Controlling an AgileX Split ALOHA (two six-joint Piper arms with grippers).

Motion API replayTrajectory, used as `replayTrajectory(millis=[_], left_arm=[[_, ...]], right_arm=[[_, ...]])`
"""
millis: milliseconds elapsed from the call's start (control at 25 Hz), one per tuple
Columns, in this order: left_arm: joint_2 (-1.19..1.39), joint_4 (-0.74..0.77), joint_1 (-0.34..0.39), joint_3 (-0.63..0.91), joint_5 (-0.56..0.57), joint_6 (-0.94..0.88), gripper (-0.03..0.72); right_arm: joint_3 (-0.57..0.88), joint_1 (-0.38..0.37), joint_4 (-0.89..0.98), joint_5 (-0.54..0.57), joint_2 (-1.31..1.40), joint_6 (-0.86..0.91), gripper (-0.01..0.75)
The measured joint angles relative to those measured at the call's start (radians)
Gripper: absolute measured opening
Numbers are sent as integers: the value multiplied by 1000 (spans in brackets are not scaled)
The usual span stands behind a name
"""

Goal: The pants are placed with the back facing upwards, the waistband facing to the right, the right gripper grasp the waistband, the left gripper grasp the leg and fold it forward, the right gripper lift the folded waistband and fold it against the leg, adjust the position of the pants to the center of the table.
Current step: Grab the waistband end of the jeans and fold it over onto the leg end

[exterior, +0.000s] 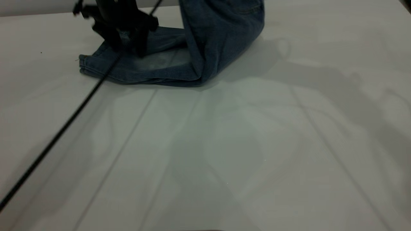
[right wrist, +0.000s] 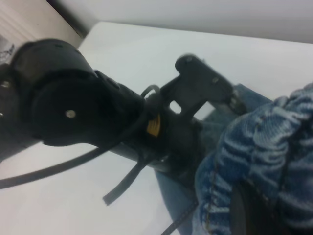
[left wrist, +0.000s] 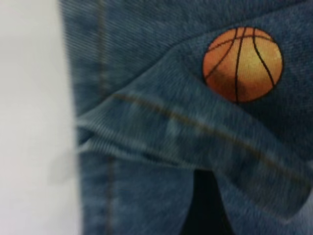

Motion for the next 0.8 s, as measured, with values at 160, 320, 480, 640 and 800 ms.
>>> replayTrajectory(millis=[160,320,480,640,800], left_arm=[[-89,128,0,-2,65,0,482],[-172,242,1,-33,145,-20,482],[-242,270,1,-50,159,-41,482],[-270,270,1,-52,155,-43,482],[-270,257,1,-52,155,-45,482]], right_arm=[[-1,48,147,-10,43,-132,83],[-13,85,216,-21,87,-221,83],[-57,120,222,-23,142,-243,83],[-102,153,226,-24,202,-249,93],[-148,181,227,-25,260,-239,186]])
